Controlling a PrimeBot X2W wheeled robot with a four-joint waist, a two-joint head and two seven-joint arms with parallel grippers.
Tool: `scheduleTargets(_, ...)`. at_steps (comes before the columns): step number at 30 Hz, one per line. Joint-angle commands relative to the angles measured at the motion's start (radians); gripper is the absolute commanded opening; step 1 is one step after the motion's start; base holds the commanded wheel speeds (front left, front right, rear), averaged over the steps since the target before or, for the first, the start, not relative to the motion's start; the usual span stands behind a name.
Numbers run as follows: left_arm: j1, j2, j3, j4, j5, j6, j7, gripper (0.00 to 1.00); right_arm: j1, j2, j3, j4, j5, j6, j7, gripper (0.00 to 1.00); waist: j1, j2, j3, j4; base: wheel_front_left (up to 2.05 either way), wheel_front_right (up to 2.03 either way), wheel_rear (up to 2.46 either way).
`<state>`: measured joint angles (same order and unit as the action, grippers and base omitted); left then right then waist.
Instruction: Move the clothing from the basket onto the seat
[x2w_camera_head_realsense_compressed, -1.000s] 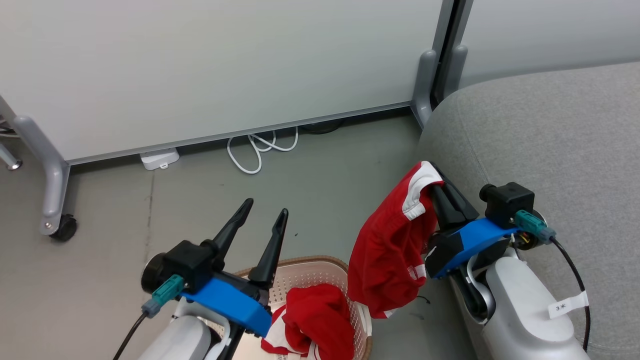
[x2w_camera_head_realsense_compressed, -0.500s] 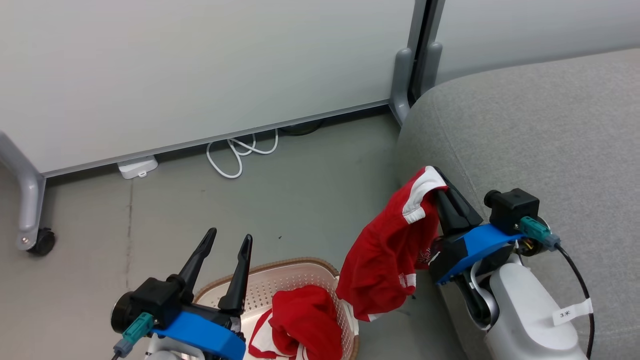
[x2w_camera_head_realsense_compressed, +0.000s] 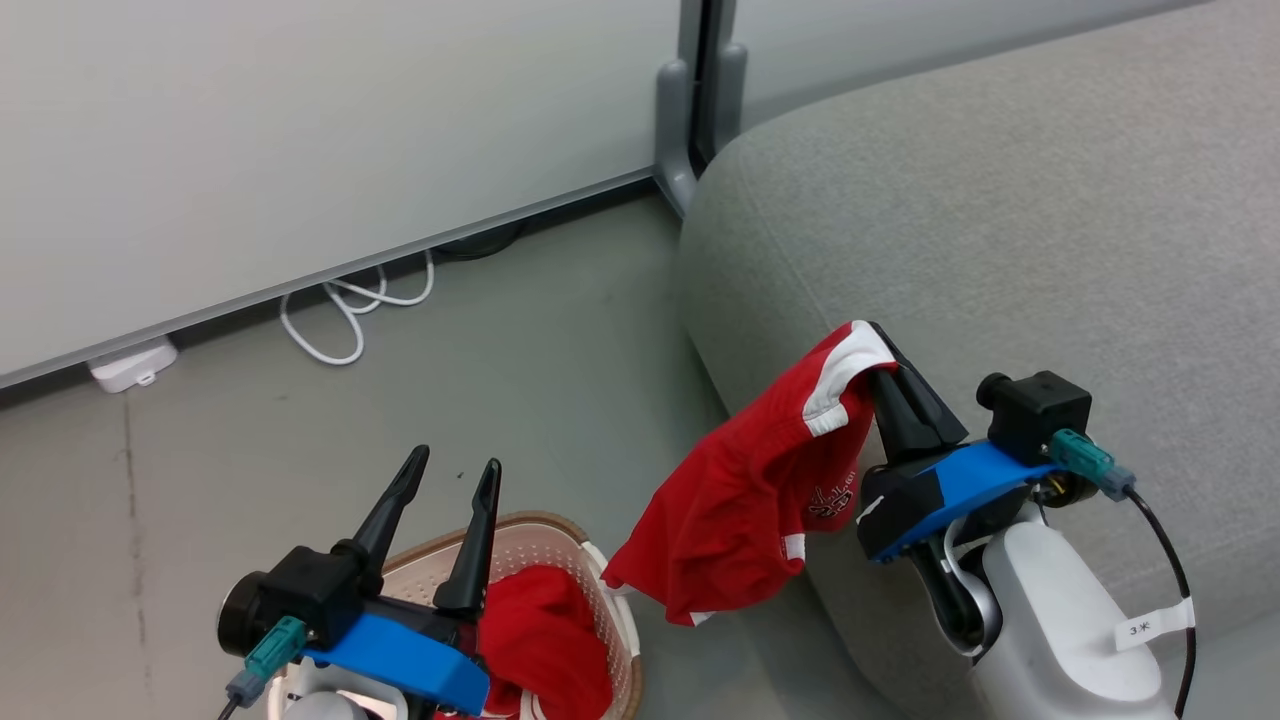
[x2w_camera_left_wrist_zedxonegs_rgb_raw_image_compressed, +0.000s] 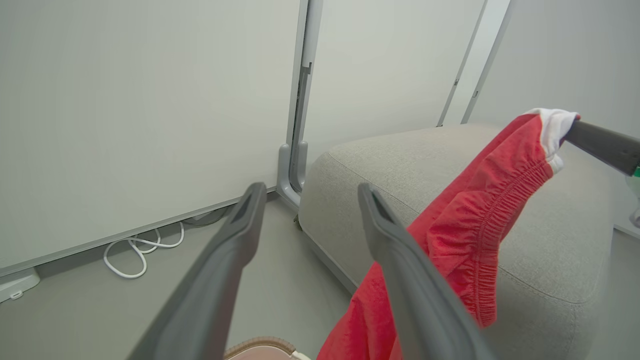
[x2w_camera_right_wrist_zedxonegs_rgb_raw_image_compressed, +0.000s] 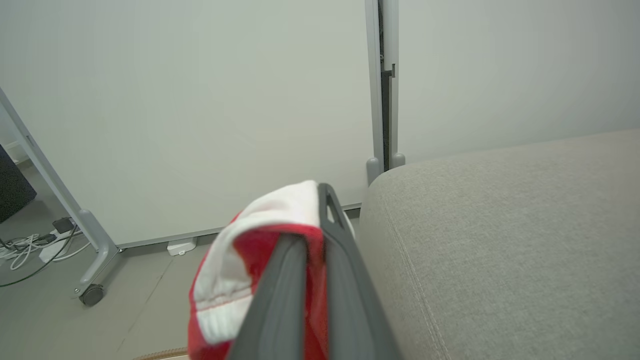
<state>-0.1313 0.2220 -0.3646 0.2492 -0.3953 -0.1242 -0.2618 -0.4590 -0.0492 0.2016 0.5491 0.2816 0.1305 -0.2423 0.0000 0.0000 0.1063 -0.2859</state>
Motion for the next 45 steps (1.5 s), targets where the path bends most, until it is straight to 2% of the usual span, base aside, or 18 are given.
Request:
scheduleTargets(1, -0.016, 0.006, 0.007, -0.003, 0.007, -0.007, -0.005, 1.0, 0.01, -0.002, 0.002, -0.01, 0.007, 0.0, -0.004, 0.0, 0.0, 0.0, 0.021, -0.05, 0.0, 0.0, 0.0)
scheduleTargets(13, -0.04, 0.015, 0.003, -0.015, 0.021, -0.009, -0.005, 1.0, 0.04, -0.002, -0.015, -0.042, 0.025, 0.0, -0.014, 0.0, 0.0, 0.0, 0.052, -0.164, 0.0, 0.0, 0.0)
scheduleTargets(27, -0.057, 0.022, -0.016, -0.025, 0.027, -0.009, -0.005, 1.0, 0.014, -0.002, -0.037, -0.05, 0.019, 0.0, -0.018, 0.0, 0.0, 0.0, 0.078, -0.167, 0.0, 0.0, 0.0)
scheduleTargets(32, -0.072, 0.03, -0.014, -0.036, 0.034, -0.009, -0.005, 1.0, -0.08, -0.002, -0.098, -0.035, 0.008, 0.0, -0.012, 0.0, 0.0, 0.0, 0.113, -0.157, 0.0, 0.0, 0.0)
scheduleTargets(39, -0.122, 0.05, -0.036, -0.067, 0.046, -0.006, -0.005, 1.0, -0.31, -0.005, -0.244, -0.043, -0.079, 0.0, 0.021, 0.0, 0.0, 0.0, 0.211, -0.124, 0.0, 0.0, 0.0)
scheduleTargets(45, -0.194, 0.066, -0.049, -0.11, 0.056, -0.006, -0.005, 1.0, -0.509, -0.091, -0.392, -0.077, -0.134, 0.0, 0.066, 0.0, 0.0, 0.0, 0.34, -0.079, 0.0, 0.0, 0.0)
